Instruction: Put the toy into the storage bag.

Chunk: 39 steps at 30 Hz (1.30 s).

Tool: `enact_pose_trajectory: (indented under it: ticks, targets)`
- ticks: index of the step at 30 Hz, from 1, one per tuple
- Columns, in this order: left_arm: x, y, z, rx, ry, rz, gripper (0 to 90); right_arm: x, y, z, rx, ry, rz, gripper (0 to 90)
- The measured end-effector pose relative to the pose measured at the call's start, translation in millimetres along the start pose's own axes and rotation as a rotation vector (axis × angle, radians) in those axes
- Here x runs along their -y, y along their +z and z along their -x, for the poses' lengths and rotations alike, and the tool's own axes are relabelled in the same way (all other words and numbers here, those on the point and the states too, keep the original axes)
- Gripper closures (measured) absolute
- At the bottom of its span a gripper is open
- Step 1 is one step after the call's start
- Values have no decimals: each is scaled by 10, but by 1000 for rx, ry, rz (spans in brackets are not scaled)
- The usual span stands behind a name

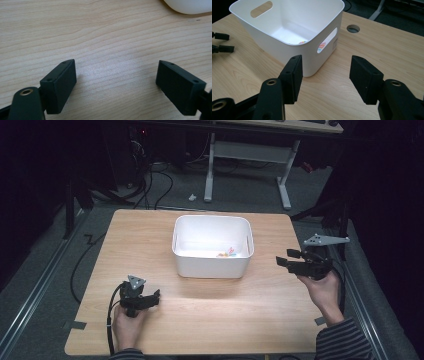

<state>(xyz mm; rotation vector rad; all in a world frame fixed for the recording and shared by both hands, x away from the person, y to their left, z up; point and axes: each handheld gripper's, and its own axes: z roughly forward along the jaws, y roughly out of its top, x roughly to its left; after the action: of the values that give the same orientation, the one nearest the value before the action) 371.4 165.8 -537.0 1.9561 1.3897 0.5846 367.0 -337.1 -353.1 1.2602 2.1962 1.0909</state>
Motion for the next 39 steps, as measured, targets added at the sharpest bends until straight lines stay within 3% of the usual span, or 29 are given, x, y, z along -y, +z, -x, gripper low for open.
enact_pose_trajectory:
  ticks: [2,7,16,22,25,39]
  targets:
    - [-1,1,0,0,-1,0,170,34,-37,-12,-9,-1,20,444]
    - [-1,1,0,0,0,0,170,137,-73,-41,-4,-1,12,441]
    - [0,0,-1,0,-1,0,170,194,-197,-194,-5,-41,46,440]
    - [1,-1,-7,5,-7,2,170,226,-250,-279,40,-63,42,441]
    - [0,-1,-8,6,-6,2,170,261,-262,-290,40,-70,38,444]
    - [-1,1,-2,1,-1,1,170,605,-131,-195,21,7,9,445]
